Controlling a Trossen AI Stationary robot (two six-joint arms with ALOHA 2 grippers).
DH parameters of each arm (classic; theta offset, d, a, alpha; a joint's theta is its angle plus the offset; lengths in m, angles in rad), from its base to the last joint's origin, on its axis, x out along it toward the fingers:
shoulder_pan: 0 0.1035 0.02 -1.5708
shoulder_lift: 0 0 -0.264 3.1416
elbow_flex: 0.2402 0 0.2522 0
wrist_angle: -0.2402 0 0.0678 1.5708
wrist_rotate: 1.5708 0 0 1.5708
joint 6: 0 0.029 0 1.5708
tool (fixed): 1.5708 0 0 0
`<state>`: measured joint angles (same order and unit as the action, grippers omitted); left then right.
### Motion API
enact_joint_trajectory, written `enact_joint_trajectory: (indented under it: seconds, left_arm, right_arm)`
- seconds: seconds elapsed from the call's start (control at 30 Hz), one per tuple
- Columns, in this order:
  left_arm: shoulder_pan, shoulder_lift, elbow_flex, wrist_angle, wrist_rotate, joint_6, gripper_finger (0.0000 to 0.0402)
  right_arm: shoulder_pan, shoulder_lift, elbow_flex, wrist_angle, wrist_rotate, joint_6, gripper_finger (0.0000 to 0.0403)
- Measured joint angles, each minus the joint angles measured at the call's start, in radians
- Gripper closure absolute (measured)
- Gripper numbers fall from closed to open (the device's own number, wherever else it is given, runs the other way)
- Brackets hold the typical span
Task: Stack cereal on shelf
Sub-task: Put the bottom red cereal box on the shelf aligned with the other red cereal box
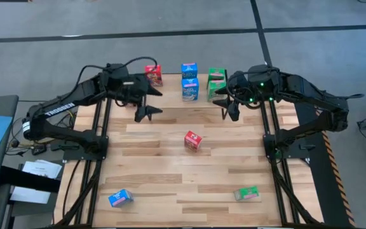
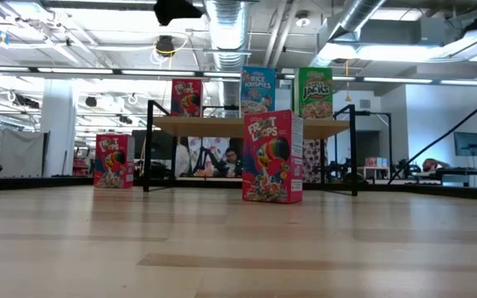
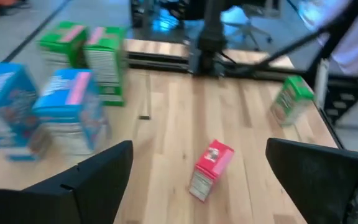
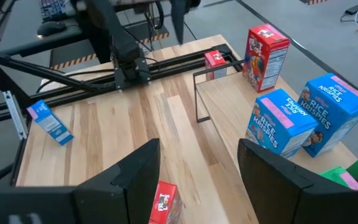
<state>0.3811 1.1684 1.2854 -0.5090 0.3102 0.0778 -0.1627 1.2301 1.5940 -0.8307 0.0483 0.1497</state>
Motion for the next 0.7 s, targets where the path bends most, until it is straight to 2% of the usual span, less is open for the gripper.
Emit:
enact_joint_trajectory:
  seconds: [0.2,0.43,0.7]
  left_arm:
    - [-0.069,0.062,0.000,0.008,0.019,0.070,0.0044]
    - [-0.123,0.151,0.000,0.039,0.018,0.081,0.0044]
    - [-0.195,0.218,0.000,0.067,-0.001,0.212,0.0044]
  right_arm:
    - [0.000,0.000,0.000,0.000,0.000,0.000,0.0163]
    - [0.000,0.000,0.000,0.000,0.000,0.000,0.0163]
    - [0.033,0.000,0.000,-0.008,0.000,0.000,0.0163]
